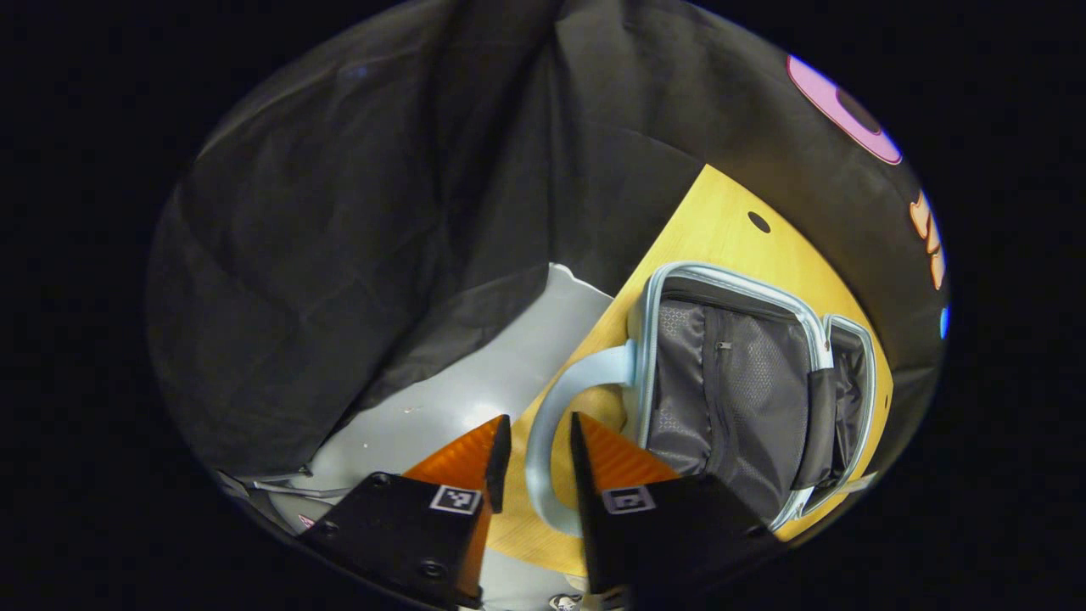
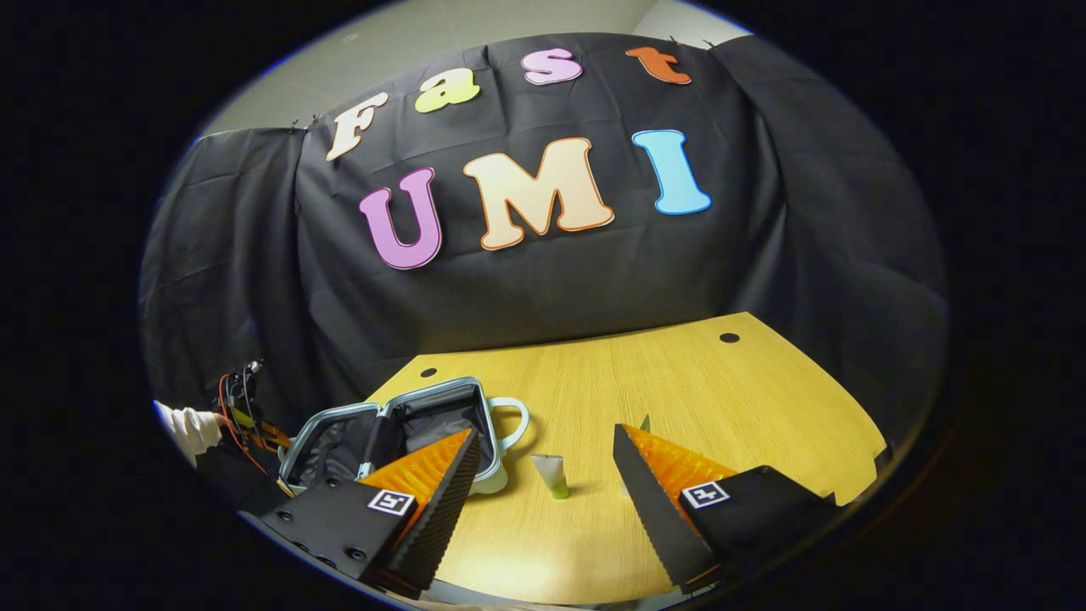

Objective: First open the suitcase, pack the skin care products into it, and then close the suitcase.

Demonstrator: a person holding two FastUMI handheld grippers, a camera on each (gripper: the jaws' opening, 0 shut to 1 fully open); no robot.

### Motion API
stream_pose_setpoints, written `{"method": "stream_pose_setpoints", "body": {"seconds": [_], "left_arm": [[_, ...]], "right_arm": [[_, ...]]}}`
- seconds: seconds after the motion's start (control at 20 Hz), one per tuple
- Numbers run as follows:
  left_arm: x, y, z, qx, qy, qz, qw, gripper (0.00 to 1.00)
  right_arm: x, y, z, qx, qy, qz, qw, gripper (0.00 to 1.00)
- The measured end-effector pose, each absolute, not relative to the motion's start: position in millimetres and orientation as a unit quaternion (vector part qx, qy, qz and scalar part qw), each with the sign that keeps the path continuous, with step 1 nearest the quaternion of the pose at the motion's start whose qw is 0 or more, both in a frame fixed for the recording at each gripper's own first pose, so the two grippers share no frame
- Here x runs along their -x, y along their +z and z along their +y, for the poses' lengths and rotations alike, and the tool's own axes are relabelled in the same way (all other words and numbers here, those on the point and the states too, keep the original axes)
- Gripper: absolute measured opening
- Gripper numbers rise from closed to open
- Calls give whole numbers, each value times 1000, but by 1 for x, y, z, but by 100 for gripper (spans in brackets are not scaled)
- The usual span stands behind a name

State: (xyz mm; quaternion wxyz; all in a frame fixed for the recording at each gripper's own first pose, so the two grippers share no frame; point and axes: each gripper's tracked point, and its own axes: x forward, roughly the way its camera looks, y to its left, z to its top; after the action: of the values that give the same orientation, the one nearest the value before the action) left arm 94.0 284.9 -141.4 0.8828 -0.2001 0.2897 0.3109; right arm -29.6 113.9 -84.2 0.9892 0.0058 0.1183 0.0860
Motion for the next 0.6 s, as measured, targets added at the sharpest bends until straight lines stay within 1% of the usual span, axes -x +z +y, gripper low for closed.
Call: {"method": "stream_pose_setpoints", "body": {"seconds": [0.05, 0.1, 0.2, 0.25, 0.3, 0.35, 0.4, 0.5, 0.55, 0.6], "left_arm": [[-87, -139, 289, 201, 327, 280, 880, 49], [-81, -134, 291, 199, 342, 266, 879, 66], [-71, -124, 285, 194, 363, 239, 880, 99], [-67, -118, 278, 183, 368, 225, 883, 96], [-62, -112, 267, 173, 369, 216, 887, 96], [-61, -106, 255, 160, 365, 209, 893, 97], [-57, -100, 234, 149, 356, 203, 900, 97], [-52, -90, 185, 131, 332, 194, 914, 97], [-52, -86, 155, 121, 317, 188, 922, 99], [-52, -85, 127, 113, 301, 185, 929, 97]], "right_arm": [[27, -86, 112, -7, 87, 121, 989, 94], [24, -88, 110, -9, 88, 124, 988, 98], [20, -91, 104, -12, 90, 128, 988, 98], [17, -91, 101, -14, 92, 131, 987, 94], [13, -94, 98, -17, 94, 135, 986, 98], [11, -94, 96, -21, 97, 137, 986, 94], [8, -95, 93, -23, 101, 139, 985, 98], [3, -98, 87, -23, 110, 143, 983, 98], [2, -99, 84, -20, 114, 145, 983, 98], [2, -102, 79, -17, 117, 148, 982, 98]]}}
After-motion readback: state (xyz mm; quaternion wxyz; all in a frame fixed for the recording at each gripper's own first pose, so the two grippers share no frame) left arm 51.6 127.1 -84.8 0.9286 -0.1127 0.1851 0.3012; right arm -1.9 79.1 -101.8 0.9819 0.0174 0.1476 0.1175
